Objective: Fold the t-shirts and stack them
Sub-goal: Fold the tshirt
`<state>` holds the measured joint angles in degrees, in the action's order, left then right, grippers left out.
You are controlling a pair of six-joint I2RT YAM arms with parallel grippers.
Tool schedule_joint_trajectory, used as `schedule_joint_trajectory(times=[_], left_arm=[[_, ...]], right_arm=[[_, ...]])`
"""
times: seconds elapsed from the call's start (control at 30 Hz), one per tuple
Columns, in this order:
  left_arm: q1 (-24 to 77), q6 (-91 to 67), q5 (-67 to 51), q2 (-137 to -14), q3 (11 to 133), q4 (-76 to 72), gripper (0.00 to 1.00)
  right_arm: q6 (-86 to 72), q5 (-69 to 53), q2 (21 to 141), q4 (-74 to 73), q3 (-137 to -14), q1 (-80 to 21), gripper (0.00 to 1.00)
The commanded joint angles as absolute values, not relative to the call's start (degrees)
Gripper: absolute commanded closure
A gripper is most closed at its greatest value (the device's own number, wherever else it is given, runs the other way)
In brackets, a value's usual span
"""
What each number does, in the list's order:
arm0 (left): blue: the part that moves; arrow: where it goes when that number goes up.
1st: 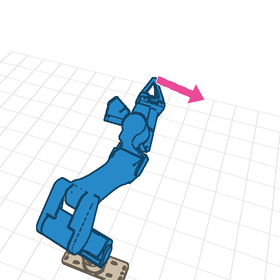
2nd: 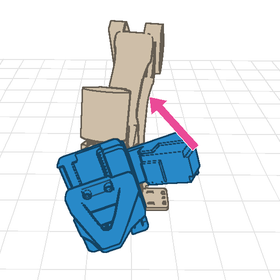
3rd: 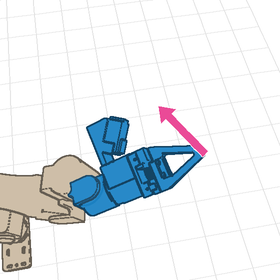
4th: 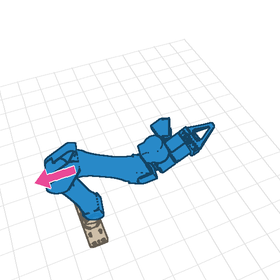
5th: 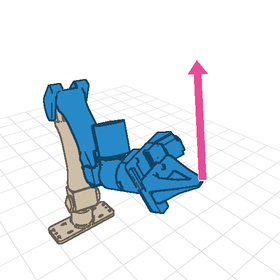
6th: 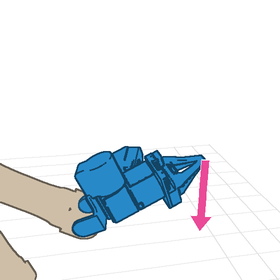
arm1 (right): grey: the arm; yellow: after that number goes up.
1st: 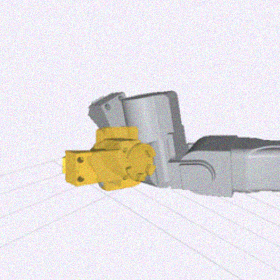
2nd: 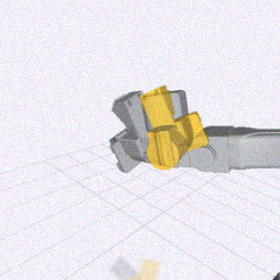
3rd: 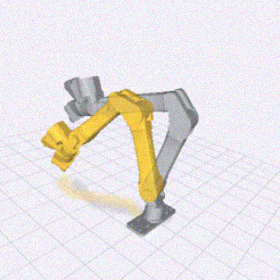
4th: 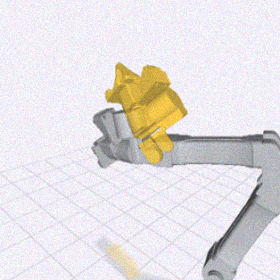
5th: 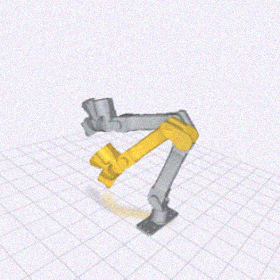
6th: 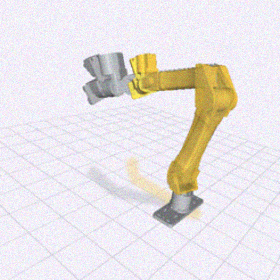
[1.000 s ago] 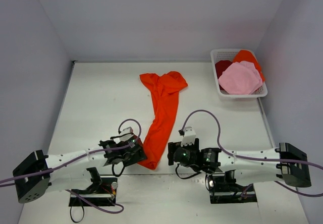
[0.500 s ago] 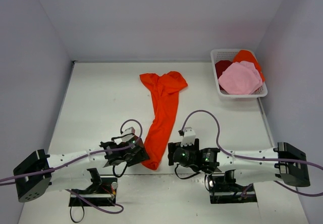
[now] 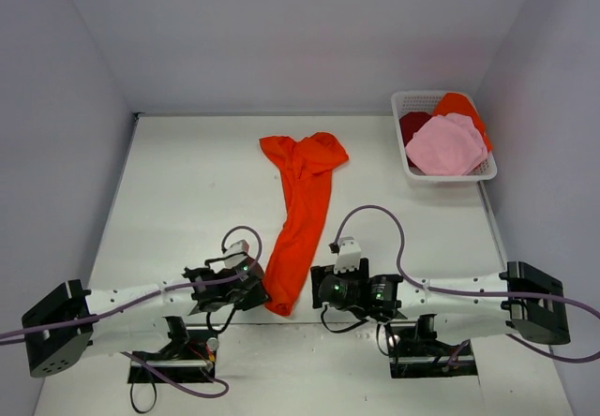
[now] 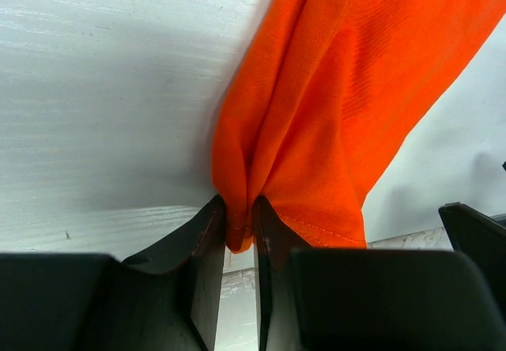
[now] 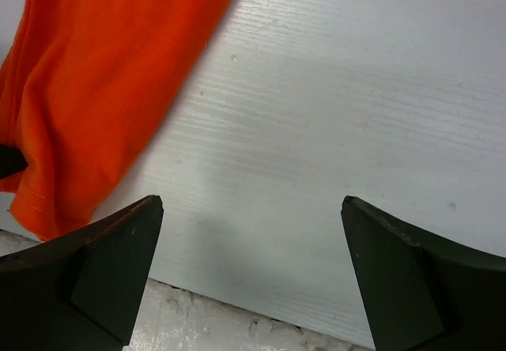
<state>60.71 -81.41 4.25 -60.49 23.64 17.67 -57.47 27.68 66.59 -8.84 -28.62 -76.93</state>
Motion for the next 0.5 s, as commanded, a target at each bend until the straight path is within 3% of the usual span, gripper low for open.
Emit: schedule_joint_trajectory(times=[0.0,0.17,0.47], left_arm=[[61.08,-82.09,4.48,-59.33,23.29,18.81,0.86],[61.17,-82.62,5.1,-57.04,22.5,17.93,1.0],[61.08,-80.6,9.84,-56.16,27.94,18.81,1.0]], right_arm=[[-59.06,30.76,67.67,-9.4,-31.11,-77.17,0.07],[-59.68,30.85,67.77,-9.49,-30.85,-77.26,0.07],[-59.5,32.87,60.82,-11.25,-30.15,-77.17,0.07]])
